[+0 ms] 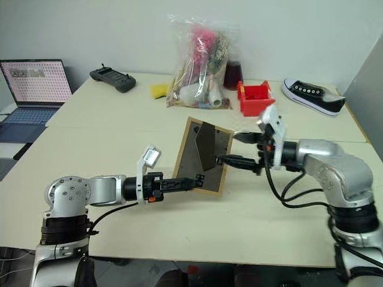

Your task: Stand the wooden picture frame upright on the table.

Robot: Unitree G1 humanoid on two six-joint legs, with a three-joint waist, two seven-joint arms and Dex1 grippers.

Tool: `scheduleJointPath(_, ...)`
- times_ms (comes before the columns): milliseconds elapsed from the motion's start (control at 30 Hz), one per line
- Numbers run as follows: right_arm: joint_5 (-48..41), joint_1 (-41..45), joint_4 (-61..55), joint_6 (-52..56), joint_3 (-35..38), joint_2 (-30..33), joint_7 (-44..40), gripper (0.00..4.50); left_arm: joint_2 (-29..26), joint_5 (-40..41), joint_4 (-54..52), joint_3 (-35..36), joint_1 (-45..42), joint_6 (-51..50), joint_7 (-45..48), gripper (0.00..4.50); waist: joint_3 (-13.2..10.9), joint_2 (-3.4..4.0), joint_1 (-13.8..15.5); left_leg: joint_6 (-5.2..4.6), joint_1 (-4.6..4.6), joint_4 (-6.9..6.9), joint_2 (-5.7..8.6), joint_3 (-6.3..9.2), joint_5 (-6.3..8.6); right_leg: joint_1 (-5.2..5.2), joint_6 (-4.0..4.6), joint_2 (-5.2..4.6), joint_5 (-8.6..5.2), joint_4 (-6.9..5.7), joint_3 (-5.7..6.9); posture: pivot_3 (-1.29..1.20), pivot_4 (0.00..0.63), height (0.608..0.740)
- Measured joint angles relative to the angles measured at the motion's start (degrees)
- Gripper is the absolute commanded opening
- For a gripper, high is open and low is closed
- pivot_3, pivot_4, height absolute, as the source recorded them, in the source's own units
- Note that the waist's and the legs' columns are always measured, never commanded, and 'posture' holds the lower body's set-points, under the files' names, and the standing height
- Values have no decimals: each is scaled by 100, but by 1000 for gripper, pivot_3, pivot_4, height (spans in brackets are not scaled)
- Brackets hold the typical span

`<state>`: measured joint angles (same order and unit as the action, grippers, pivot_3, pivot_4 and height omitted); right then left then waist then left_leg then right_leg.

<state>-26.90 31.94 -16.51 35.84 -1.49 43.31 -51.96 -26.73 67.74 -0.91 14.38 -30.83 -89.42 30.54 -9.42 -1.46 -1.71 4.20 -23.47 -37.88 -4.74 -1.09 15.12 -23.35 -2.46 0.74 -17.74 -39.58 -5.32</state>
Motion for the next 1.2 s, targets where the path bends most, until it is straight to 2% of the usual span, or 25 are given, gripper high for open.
scheduleJointPath(33,442,-152,75,-647,-31,85,12,4462,4,112,94,89,-26,-109,-51,1299,-4,-6,-12,0,-2,0,0,0,0,0,-1,0,0,2,-1,0,150,740)
scheduleJointPath(67,1228,-359,268,-2010,-165,221,246,4462,47,313,271,114,-125,-206,-185,1299,-4,-6,-9,0,-4,-2,0,0,0,0,-2,-2,0,4,0,0,150,740)
scheduleJointPath(133,2408,-543,811,-4025,-308,395,678,4462,115,703,488,142,-266,-286,-402,1299,-6,-7,-32,1,-3,-2,0,-9,0,-1,-5,-4,2,4,-10,0,150,740)
scheduleJointPath(200,3467,-570,1505,-5835,-440,492,1365,4462,131,1257,826,140,-396,-286,-690,1299,-7,-9,-45,5,2,-3,-1,-13,-3,-1,-6,-5,3,-1,-13,0,150,740)
scheduleJointPath(233,4236,-508,2004,-6897,-510,476,2010,4462,107,1746,1116,121,-477,-278,-955,1299,-9,-10,-47,22,6,-5,-1,-16,-12,-2,-6,-5,3,-9,-17,0,150,740)
scheduleJointPath(300,5206,-261,2565,-7905,-662,357,2924,4462,45,2486,1367,-15,-535,-184,-1348,1299,-10,-11,-71,25,16,-7,-1,-25,-14,-5,-5,-6,3,-29,-28,0,150,740)
scheduleJointPath(367,5915,7,2903,-8456,-705,149,3697,4462,-61,3187,1381,-336,-530,-7,-1742,1299,-13,-13,-87,30,26,-6,-2,-31,-17,-4,-4,-7,3,-40,-36,0,150,740)
scheduleJointPath(433,6547,388,3181,-8886,-740,-77,4511,4462,-198,3934,1269,-825,-407,351,-2255,1299,-14,-13,-95,33,34,-4,-3,-36,-19,-1,-4,-9,3,-42,-42,0,150,740)
scheduleJointPath(533,7092,724,3306,-9181,-846,-209,5123,4462,-221,4248,1162,-1056,-243,582,-2403,1299,-15,-15,-76,35,39,-4,-3,-37,-20,3,-3,-9,3,-40,-39,0,150,740)
scheduleJointPath(633,7355,884,3453,-9392,-1000,-376,5455,4043,-241,4285,1007,-1136,-187,744,-2429,1299,-15,-15,-55,36,44,-5,0,-39,-20,9,-3,-10,3,-40,-41,0,150,740)
scheduleJointPath(733,7388,1017,3723,-9643,-1122,-368,5539,3197,-282,4368,846,-1178,-71,855,-2427,1299,-15,-15,-37,35,45,-6,3,-40,-20,12,-3,-14,3,-38,-41,0,150,740)
scheduleJointPath(767,7385,1023,3749,-9677,-1125,-360,5542,3091,-281,4371,808,-1183,-57,872,-2426,1299,-15,-15,-34,35,45,-6,3,-41,-20,12,-3,-14,3,-38,-41,0,150,740)
scheduleJointPath(933,7389,1064,3970,-9850,-1167,-307,5584,1806,-299,4412,564,-1250,46,1019,-2419,1299,-15,-15,-18,35,46,-6,4,-40,-20,15,-3,-16,3,-39,-41,0,150,740)
scheduleJointPath(1000,7503,1104,3994,-9851,-1177,-268,5588,1499,-313,4488,543,-1298,78,1091,-2417,1299,-15,-15,-18,35,47,-6,5,-40,-20,14,-3,-16,3,-39,-42,0,150,740)
scheduleJointPath(1067,7540,1168,4020,-9857,-1195,-232,5590,1473,-324,4505,521,-1356,94,1160,-2420,1299,-15,-15,-17,35,47,-6,4,-39,-20,15,-3,-15,2,-39,-40,0,150,740)
scheduleJointPath(1133,7540,1182,4044,-9864,-1206,-210,5611,1471,-353,4514,453,-1410,95,1237,-2418,1997,-15,-15,-18,35,47,-6,4,-39,-20,16,-3,-15,3,-39,-41,0,150,740)
scheduleJointPath(1167,7532,1182,4069,-9874,-1207,-199,5610,1462,-380,4512,406,-1411,96,1255,-2418,2073,-15,-15,-17,35,47,-6,4,-39,-20,15,-3,-15,3,-39,-40,0,150,740)
scheduleJointPath(1200,7523,1182,4123,-9897,-1236,-145,5569,1355,-458,4512,335,-1407,95,1277,-2419,2346,-15,-15,-18,35,47,-6,4,-39,-20,16,-3,-15,3,-39,-41,0,150,740)
